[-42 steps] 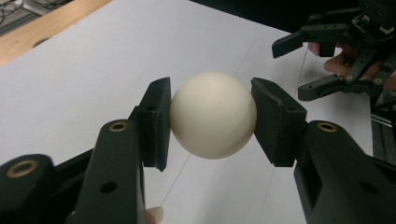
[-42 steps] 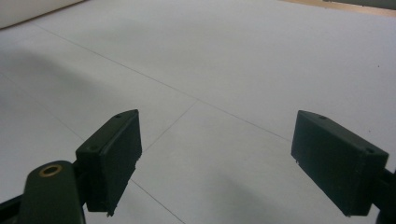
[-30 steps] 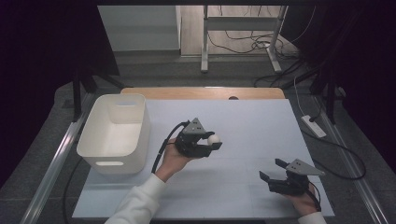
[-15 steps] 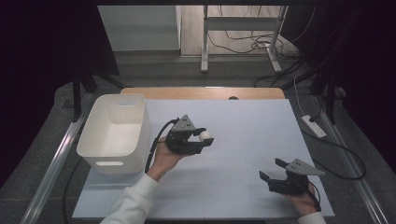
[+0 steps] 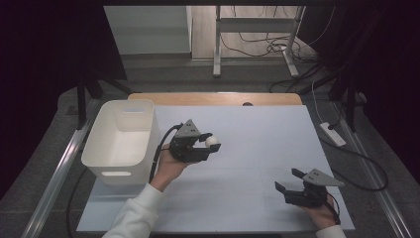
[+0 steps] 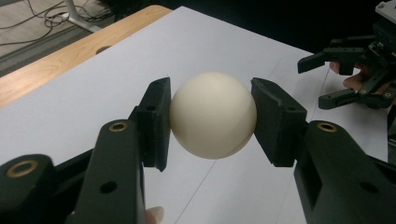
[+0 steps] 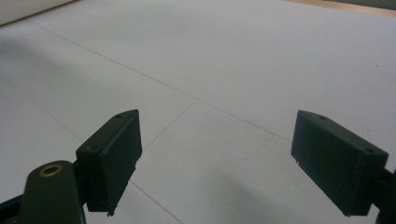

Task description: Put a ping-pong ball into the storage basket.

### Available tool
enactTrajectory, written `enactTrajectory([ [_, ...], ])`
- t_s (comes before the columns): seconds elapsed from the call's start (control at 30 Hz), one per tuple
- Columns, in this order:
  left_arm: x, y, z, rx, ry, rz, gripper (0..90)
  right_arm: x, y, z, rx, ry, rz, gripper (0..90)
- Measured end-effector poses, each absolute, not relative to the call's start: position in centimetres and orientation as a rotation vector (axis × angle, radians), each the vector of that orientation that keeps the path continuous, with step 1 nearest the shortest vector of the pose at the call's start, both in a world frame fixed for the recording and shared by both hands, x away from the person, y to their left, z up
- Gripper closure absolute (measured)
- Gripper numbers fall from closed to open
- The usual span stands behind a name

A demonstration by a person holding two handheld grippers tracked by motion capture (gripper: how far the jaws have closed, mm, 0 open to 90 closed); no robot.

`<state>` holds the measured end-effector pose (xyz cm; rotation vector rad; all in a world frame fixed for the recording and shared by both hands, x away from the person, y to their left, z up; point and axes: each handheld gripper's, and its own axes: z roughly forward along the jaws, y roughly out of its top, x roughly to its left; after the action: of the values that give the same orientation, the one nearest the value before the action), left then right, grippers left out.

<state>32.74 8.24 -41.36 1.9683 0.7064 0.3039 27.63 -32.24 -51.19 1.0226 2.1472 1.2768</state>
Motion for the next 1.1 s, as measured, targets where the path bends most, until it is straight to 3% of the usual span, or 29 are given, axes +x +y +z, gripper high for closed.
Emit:
enactTrajectory([
  [1.1, 32.7, 11.1, -39.4, 1.917, 0.757, 0.372, 50.9, 27.7, -32.3, -51.2, 1.025, 2.145, 1.276, 16.4],
])
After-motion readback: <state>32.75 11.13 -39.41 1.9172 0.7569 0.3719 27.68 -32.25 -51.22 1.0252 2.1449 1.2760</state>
